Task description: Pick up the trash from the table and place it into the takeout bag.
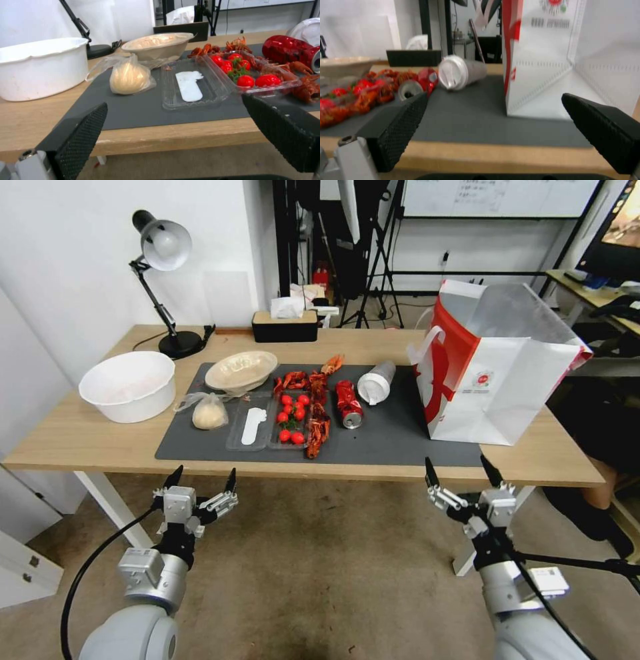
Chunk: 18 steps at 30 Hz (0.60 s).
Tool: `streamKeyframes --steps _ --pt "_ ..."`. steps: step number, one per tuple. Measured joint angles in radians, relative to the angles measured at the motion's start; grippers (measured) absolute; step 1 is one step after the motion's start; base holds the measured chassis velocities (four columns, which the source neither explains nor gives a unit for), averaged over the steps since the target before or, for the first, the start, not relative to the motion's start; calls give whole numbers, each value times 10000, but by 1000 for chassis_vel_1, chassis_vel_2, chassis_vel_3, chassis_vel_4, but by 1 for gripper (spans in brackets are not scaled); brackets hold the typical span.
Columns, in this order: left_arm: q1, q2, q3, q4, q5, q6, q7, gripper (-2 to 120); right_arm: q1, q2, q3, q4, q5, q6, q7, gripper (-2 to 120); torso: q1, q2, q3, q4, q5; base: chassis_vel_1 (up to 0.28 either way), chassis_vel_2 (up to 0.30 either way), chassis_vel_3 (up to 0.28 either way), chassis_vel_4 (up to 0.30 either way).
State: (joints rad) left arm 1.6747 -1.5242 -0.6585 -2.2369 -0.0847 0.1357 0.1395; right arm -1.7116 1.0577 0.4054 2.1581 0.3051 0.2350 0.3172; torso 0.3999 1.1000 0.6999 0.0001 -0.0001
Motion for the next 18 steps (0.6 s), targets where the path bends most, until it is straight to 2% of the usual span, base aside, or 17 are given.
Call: streamKeyframes --steps 18 --pt "-47 27 -93 137 -32 -52 -6 100 325 154 -856 -681 -50 -15 230 100 0 0 0 -1 0 0 0 0 0"
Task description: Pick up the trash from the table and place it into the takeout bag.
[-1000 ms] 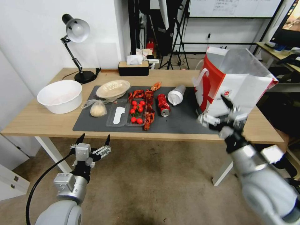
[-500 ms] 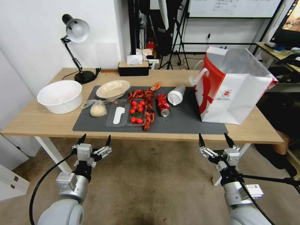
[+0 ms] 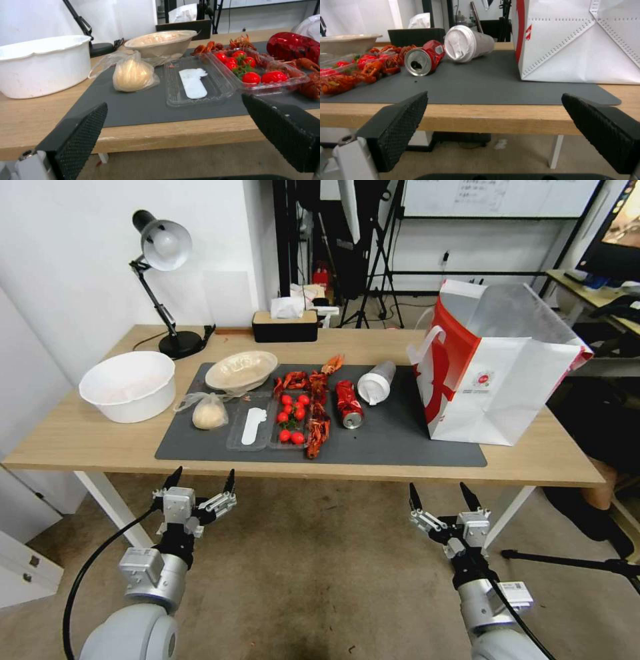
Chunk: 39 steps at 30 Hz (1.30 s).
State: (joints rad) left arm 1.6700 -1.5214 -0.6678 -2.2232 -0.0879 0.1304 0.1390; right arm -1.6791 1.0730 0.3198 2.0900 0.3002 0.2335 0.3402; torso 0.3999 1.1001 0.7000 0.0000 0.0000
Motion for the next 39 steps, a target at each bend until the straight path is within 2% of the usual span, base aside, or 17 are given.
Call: streamKeyframes --steps 9,12,17,20,24,28,39 --pt "-42 9 -19 22 -13 0 -4 100 1412 -104 -657 337 242 -1193 675 100 0 -1 1 0 0 0 0 0 0" --pt "-50 8 -29 34 -16 0 -5 100 2268 -191 -1022 358 671 -1713 767 100 0 -2 2 0 1 0 0 0 0" --pt "-57 -12 -38 74 -14 -7 -6 100 3191 -347 -1495 131 1275 -2048 768 100 0 -2 2 -2 2 0 0 0 0" --pt "-64 -44 -50 101 -1 -13 -6 100 4418 -548 -2187 -372 2215 -2428 831 100 1 -2 2 1 2 0 0 0 0" --pt "-61 -54 -79 113 6 -15 -5 100 5323 -655 -2695 -860 2785 -2587 876 100 1 -2 2 0 1 0 0 0 0" --pt "-35 -90 -172 120 19 -61 -12 100 7082 -674 -3760 -1863 3739 -2827 1041 100 3 -3 1 3 -1 0 0 0 0" --pt "36 -188 -267 144 45 -247 -55 100 8753 -210 -5084 -3114 4271 -3117 1432 100 3 -2 1 0 0 0 0 0 0"
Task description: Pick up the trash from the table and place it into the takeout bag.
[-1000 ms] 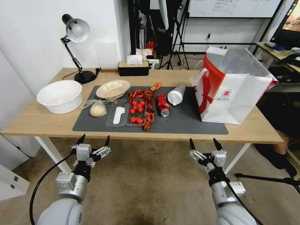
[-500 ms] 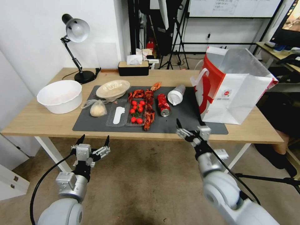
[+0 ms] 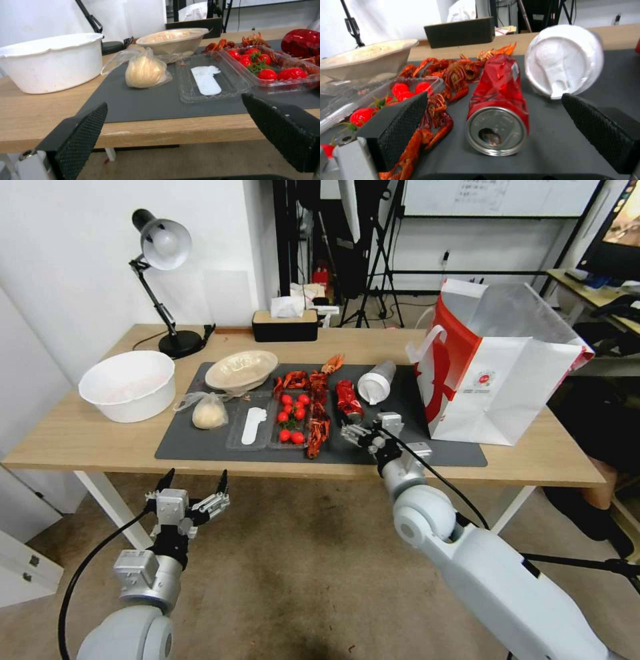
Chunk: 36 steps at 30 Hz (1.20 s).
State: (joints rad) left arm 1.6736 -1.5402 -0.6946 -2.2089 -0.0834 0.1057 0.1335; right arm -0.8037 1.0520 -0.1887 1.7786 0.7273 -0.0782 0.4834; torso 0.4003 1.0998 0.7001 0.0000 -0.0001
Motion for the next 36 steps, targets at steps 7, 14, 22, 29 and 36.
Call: streamKeyframes --steps 7,14,22,29,36 --pt "25 -21 -25 36 14 -109 -11 100 209 196 -213 -271 2 -284 310 99 -1 0 -1 -1 1 0 0 0 0" --pt "26 -23 -29 118 21 -191 -18 100 366 384 -288 -519 -33 -410 472 98 -3 2 -1 0 1 0 0 0 0" --pt "18 3 -35 162 21 -234 -26 100 595 534 -464 -745 47 -770 798 79 -3 2 -1 0 1 0 0 0 0" --pt "18 14 -38 206 20 -272 -31 100 672 639 -524 -883 165 -999 1003 57 -3 1 -1 0 0 0 0 0 0" --pt "12 20 -41 249 20 -311 -36 100 635 661 -511 -874 179 -1047 1088 52 -3 2 -2 1 1 0 0 0 0"
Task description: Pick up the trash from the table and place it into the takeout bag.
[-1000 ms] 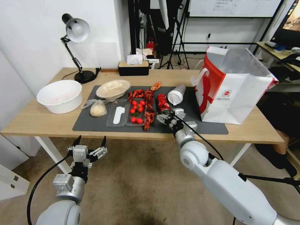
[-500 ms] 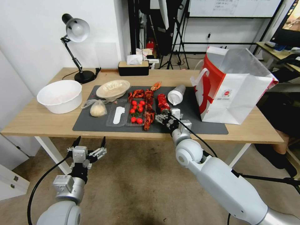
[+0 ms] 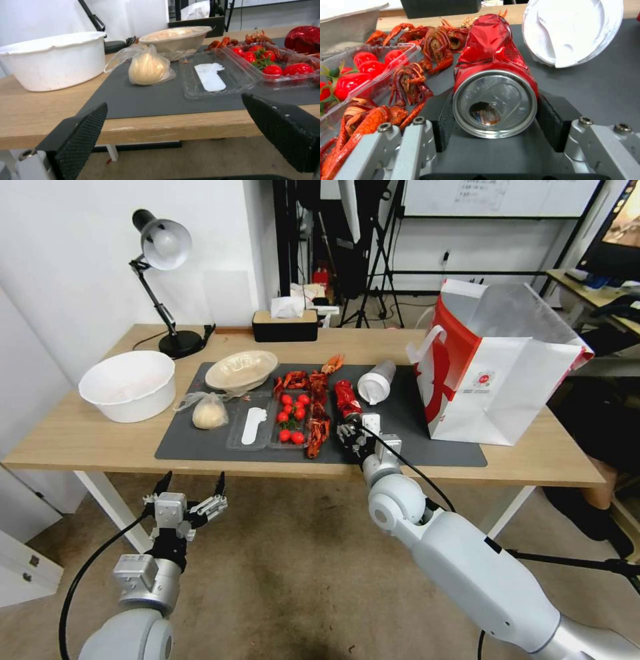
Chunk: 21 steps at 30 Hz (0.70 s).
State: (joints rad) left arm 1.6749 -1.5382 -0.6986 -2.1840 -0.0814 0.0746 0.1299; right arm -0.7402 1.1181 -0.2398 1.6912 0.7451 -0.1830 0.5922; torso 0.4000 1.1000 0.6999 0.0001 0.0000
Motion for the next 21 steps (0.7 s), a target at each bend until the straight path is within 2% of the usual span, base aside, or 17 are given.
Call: streamKeyframes --steps 6,10,13,14,17,18,19,21 --pt "0 -9 7 16 1 -12 0 100 -103 -52 109 221 -15 81 -45 52 0 0 1 -1 0 0 0 0 0" --pt "-6 -12 20 17 9 -17 0 100 -270 -228 490 901 -75 561 -587 52 0 -1 0 -1 1 0 0 0 0" --pt "-2 -16 42 15 28 -17 0 100 -459 -624 1311 2029 -102 923 -1297 52 0 0 1 1 3 0 0 0 0" --pt "-2 -16 42 15 28 -17 0 100 -459 -624 1311 2029 -102 923 -1297 52 0 0 1 1 3 0 0 0 0" --pt "-1 -20 78 5 58 -17 4 100 -492 -1112 2345 2961 -66 969 -1751 52 0 0 1 -1 1 0 0 0 0" --pt "-1 -20 78 5 58 -17 4 100 -492 -1112 2345 2961 -66 969 -1751 52 0 0 1 -1 1 0 0 0 0" --pt "-2 -30 99 3 81 -17 5 100 -467 -1466 3021 3421 106 898 -1827 52 0 -1 0 0 3 0 0 0 0" --pt "-1 -43 122 3 109 -17 9 100 -382 -1906 3652 3857 476 737 -1682 52 0 0 0 -3 2 0 0 0 0"
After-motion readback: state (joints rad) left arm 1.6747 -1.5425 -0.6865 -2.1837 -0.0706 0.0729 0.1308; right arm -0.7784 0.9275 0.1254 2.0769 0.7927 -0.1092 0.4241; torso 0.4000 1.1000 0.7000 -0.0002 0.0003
